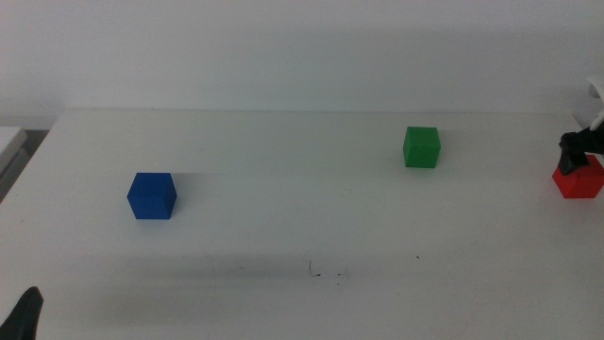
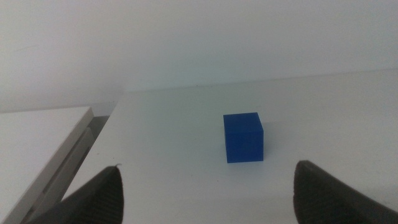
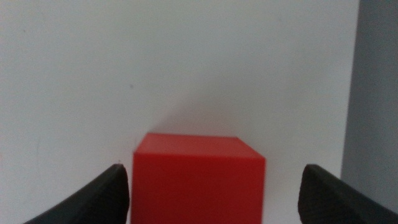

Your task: Stack red cubes first, then green, then blue cubes in a specific spot.

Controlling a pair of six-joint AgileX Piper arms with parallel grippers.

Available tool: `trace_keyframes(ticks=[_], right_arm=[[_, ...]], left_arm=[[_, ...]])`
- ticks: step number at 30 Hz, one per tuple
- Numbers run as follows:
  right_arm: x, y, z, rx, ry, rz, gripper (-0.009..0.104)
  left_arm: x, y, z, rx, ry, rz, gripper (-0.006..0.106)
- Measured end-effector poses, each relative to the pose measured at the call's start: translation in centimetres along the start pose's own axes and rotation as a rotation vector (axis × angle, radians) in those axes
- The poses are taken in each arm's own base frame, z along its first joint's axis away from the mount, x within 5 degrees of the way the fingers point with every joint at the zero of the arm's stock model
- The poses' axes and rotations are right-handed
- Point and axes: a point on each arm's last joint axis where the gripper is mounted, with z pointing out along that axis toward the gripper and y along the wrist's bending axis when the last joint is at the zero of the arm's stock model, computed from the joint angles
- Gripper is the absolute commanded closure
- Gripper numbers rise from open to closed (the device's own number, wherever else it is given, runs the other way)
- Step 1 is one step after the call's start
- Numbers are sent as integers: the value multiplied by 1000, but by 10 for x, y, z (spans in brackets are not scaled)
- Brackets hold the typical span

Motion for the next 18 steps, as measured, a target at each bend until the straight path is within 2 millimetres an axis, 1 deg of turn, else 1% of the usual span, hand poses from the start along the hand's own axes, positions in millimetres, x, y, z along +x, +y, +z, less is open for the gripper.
trace_keyframes(ticks=[3, 5, 7, 8, 10, 11, 12, 14, 16, 18], right_arm=[[-2, 5, 5, -1, -3, -16, 10], [-2, 9, 10, -7, 6, -28, 19], [-2, 14, 14, -13, 14, -37, 36], [-3, 15, 15, -14, 15, -39, 47], [-3, 16, 16, -16, 19, -23, 74], [-2, 17, 16, -18, 24, -7, 90], [-2, 18, 15, -15, 35, 5, 97], [-2, 23, 7, -13, 47, 34, 96], [-8, 35, -9, -1, 33, 53, 96], [-16, 60, -38, 5, -8, 87, 96]], left_arm=[[0, 0, 0, 0, 0, 0, 7], [0, 0, 0, 0, 0, 0, 7], [0, 0, 0, 0, 0, 0, 7], [0, 0, 0, 0, 0, 0, 7], [0, 0, 0, 0, 0, 0, 7], [0, 0, 0, 0, 0, 0, 7], [0, 0, 0, 0, 0, 0, 7], [0, 0, 0, 0, 0, 0, 7], [0, 0, 0, 0, 0, 0, 7], [0, 0, 0, 0, 0, 0, 7]])
